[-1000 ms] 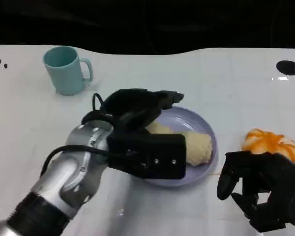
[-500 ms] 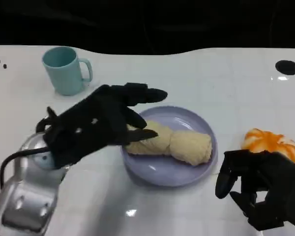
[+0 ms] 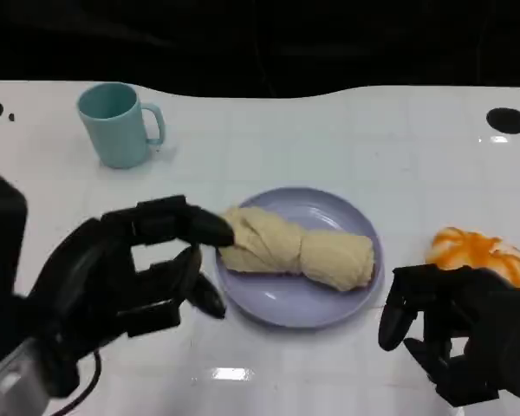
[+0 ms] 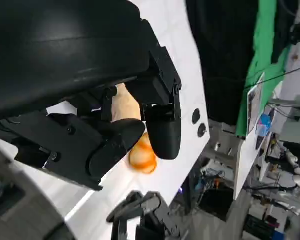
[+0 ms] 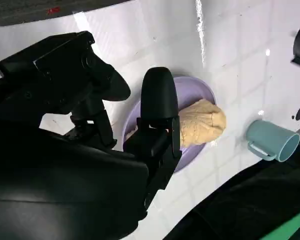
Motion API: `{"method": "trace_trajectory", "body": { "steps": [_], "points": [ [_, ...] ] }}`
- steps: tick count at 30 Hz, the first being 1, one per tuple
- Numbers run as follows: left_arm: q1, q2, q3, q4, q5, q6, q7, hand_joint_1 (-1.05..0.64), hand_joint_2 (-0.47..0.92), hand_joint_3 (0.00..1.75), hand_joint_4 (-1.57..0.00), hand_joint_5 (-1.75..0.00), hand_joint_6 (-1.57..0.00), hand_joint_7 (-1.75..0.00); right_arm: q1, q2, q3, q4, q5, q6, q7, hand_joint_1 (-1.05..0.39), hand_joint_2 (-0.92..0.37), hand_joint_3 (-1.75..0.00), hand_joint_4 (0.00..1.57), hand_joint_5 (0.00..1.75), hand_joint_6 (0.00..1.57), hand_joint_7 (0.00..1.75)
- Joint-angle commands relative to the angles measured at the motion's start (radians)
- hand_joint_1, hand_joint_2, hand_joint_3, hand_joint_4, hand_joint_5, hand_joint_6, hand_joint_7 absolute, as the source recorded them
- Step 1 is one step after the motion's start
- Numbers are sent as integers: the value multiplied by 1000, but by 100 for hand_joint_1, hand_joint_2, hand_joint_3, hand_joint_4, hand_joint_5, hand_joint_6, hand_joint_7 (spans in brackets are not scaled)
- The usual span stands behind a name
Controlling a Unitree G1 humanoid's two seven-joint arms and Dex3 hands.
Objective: Grasp the towel on the left side of the plate with the left hand and place it into the plate.
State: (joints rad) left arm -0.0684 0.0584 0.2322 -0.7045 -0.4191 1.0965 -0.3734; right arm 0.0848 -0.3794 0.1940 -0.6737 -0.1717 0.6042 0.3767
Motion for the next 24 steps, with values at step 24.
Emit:
{"method": "trace_trajectory", "body": {
  "steps": [24],
  "points": [
    [86, 132, -102, 193, -2, -88, 99, -9, 56, 130, -82, -175, -66, -175, 54, -13, -66, 153, 24, -234, -10, 4, -57, -109, 74, 175, 70, 143]
  ]
}}
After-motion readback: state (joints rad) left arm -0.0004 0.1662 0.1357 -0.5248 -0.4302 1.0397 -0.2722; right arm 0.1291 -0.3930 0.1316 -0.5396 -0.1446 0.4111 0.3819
